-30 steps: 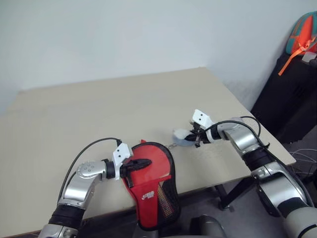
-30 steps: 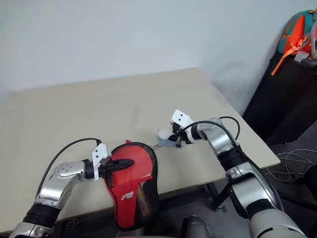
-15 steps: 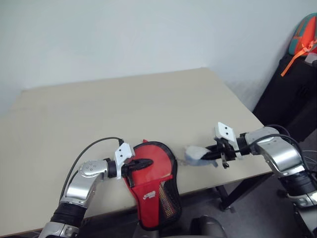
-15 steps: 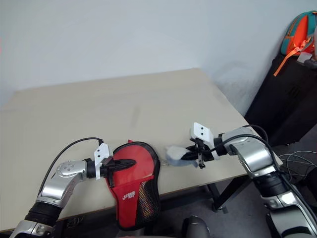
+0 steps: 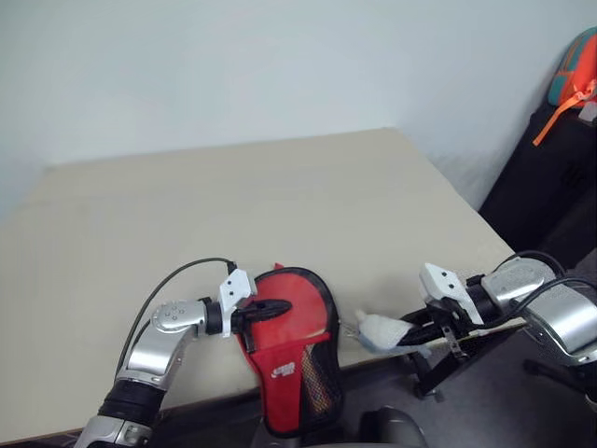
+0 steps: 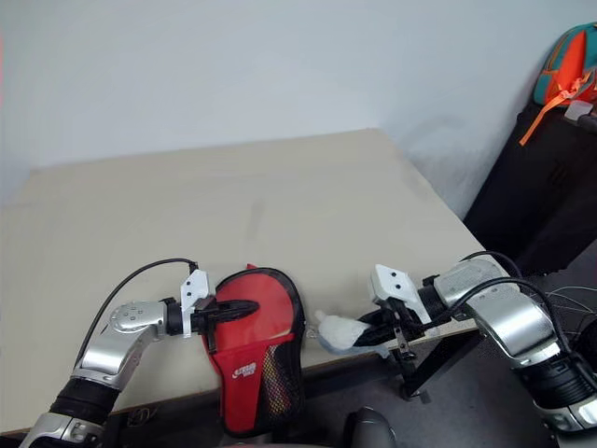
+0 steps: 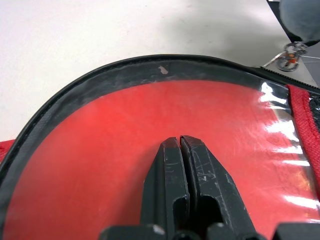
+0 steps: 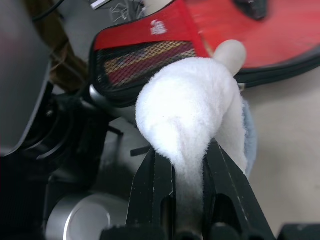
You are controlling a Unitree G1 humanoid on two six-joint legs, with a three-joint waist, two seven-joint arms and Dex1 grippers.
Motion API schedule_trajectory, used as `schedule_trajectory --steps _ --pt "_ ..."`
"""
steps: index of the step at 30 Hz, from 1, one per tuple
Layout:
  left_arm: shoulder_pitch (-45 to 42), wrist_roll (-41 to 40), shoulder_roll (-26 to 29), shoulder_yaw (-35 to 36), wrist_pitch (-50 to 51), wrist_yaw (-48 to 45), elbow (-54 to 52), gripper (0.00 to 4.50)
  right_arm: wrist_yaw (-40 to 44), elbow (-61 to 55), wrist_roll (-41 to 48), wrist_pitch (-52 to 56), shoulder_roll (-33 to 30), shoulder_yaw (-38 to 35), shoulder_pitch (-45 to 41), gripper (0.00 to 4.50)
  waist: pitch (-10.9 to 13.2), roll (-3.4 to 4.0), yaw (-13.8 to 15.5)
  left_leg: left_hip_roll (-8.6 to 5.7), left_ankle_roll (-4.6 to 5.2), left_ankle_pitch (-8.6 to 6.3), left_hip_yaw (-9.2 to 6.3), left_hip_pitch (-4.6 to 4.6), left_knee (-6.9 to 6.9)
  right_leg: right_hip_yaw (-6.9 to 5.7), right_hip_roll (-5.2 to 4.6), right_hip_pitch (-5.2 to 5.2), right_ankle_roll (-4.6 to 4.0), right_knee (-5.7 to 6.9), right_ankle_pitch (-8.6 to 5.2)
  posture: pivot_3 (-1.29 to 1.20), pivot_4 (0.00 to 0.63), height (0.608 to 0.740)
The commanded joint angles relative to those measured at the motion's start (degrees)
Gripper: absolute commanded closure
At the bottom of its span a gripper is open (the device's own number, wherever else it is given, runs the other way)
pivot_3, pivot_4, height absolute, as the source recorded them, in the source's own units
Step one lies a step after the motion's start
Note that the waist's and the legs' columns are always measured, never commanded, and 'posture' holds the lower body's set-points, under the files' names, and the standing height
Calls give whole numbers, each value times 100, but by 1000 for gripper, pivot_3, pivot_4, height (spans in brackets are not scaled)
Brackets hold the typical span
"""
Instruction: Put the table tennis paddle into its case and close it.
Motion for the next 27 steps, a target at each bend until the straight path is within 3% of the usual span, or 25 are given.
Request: schedule_trajectory --steps 1,5,19,23,27 --pt "192 303 52 -179 202 56 367 4500 510 -342 179 -169 -364 -7 232 4169 0 0 2 -5 6 -5 1 1 2 1 -4 3 5 -3 -3 0 0 706" --pt "188 303 41 -176 204 71 365 4500 170 -119 -43 -303 -198 84 174 4169 0 -2 -3 -24 26 -19 9 1 5 0 -28 8 13 -11 -7 0 0 706" --pt "92 355 56 -280 174 -78 393 4500 -1805 1889 -1257 -355 1342 154 -1085 4169 -2 0 -27 -82 38 -26 -37 13 10 -41 -77 -21 21 -7 -3 0 0 706" --pt "62 370 64 -310 172 -122 414 4500 -1857 1950 -1249 -323 1419 109 -1164 4169 -3 1 -14 -88 38 -26 -35 14 10 -27 -75 -22 22 4 -2 0 0 706" --pt "32 391 60 -320 165 -150 450 4500 -1313 1442 -925 -366 1156 93 -896 4169 -3 2 -14 -88 38 -26 -32 16 10 -20 -73 -23 22 7 -2 0 0 706"
